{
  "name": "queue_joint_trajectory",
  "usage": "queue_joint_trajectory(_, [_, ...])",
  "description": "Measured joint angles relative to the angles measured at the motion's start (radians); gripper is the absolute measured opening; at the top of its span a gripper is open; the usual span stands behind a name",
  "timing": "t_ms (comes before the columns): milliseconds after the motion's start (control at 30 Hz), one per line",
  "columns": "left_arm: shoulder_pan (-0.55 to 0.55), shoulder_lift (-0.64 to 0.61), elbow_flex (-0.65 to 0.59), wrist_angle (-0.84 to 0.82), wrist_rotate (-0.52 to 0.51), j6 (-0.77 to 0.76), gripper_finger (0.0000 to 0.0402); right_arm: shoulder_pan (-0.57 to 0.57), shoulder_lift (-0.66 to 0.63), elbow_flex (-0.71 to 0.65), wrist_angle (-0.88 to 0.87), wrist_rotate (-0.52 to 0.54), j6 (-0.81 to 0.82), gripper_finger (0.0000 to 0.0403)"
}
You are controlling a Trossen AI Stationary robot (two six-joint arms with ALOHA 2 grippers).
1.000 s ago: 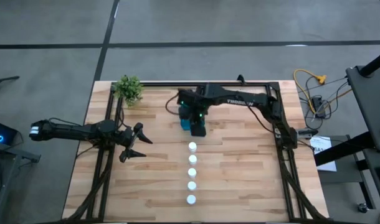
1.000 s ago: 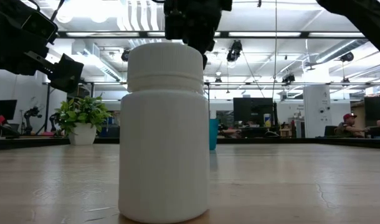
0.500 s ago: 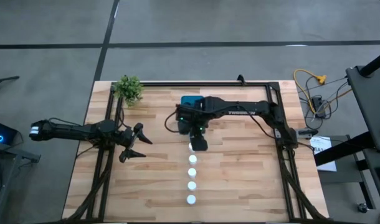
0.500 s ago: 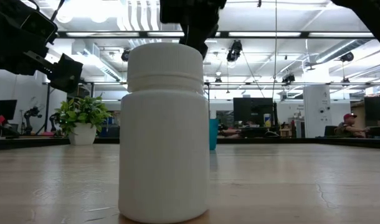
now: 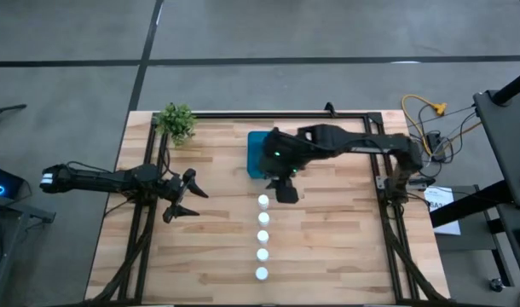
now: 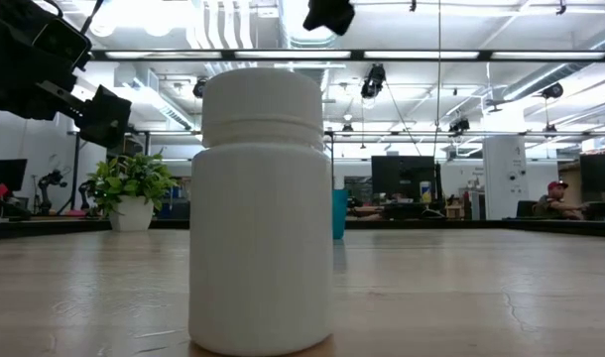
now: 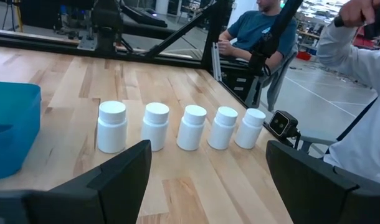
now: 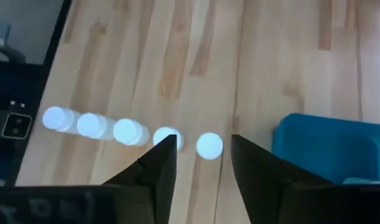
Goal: Pick and place pill bottles into a basket
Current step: Put the white pill bottle into the blue bin
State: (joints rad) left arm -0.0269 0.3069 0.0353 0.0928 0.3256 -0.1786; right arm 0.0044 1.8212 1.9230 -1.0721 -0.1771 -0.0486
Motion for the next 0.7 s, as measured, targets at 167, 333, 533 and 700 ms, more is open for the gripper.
queue_joint_trajectory(167, [0.0, -0.001, 0.0, -0.001, 0.003, 0.001, 0.0299, 0.033, -0.135, -0.229, 0.116, 0.053, 0.049, 0.0139])
queue_joint_trajectory(333, [0.0, 0.0, 0.0, 0.003, 0.004, 0.001, 0.0299, 0.075, -0.286, -0.505, 0.303, 0.108, 0.118, 0.0139])
queue_joint_trajectory(533, [0.0, -0.002, 0.0, 0.011, 0.004, 0.001, 0.0299, 0.09, -0.471, -0.791, 0.595, 0.16, 0.139, 0.0139])
queue_joint_trajectory(700, [0.0, -0.002, 0.0, 0.02, 0.003, 0.001, 0.0299, 0.089, -0.59, -0.946, 0.775, 0.182, 0.12, 0.0139])
